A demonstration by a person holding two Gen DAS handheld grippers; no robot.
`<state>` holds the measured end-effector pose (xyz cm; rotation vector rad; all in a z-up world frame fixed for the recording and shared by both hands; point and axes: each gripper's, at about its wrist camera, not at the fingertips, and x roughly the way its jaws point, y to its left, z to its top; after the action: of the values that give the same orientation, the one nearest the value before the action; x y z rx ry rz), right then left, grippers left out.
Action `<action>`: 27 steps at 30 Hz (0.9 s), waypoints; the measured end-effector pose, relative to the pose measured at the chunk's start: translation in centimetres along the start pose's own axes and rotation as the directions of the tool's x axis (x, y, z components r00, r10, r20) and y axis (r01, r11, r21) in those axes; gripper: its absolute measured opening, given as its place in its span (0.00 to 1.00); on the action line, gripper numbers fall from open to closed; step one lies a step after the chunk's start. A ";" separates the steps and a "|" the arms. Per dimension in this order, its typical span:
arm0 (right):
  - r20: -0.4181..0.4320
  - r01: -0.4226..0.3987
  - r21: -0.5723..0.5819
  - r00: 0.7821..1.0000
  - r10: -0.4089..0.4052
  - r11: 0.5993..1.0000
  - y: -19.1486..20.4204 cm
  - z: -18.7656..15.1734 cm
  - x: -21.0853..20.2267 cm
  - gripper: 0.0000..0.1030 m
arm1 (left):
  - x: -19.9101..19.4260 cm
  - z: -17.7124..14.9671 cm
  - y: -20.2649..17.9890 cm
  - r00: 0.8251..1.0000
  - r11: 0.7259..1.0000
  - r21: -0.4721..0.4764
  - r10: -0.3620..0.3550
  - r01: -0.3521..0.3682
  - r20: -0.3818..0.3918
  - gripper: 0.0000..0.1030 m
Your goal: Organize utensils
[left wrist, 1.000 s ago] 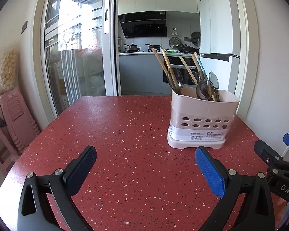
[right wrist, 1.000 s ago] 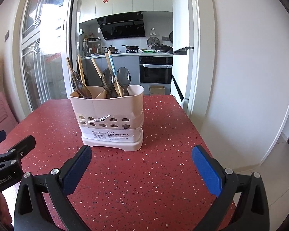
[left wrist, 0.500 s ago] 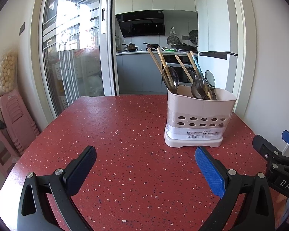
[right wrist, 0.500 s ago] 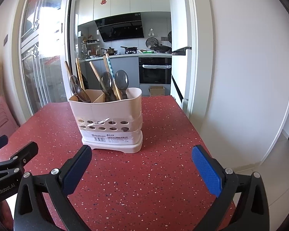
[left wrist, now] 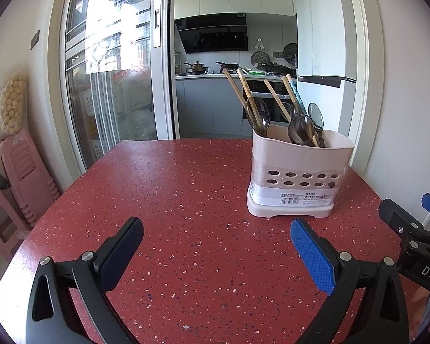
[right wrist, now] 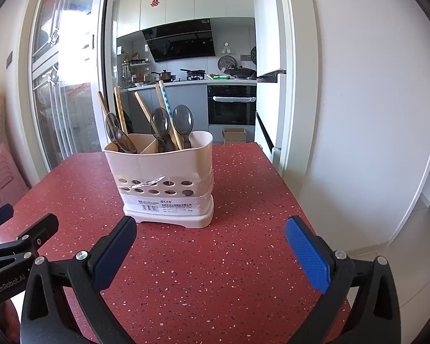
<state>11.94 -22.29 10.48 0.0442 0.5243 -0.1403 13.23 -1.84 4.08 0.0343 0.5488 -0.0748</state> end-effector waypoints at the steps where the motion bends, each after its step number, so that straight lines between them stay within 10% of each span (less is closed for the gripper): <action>1: 0.001 -0.001 -0.001 1.000 0.001 1.000 -0.1 0.0 0.0 1.00 | 0.0 0.0 0.0 1.000 1.000 -0.001 0.000 0.000 -0.001 1.00; 27: 0.000 0.000 -0.002 1.000 0.000 1.000 0.2 0.1 0.0 1.00 | -0.1 0.1 0.2 1.000 1.000 -0.002 0.005 -0.005 0.000 1.00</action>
<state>12.01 -22.13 10.54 0.0427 0.5243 -0.1396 13.25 -1.64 4.20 0.0340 0.5485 -0.0690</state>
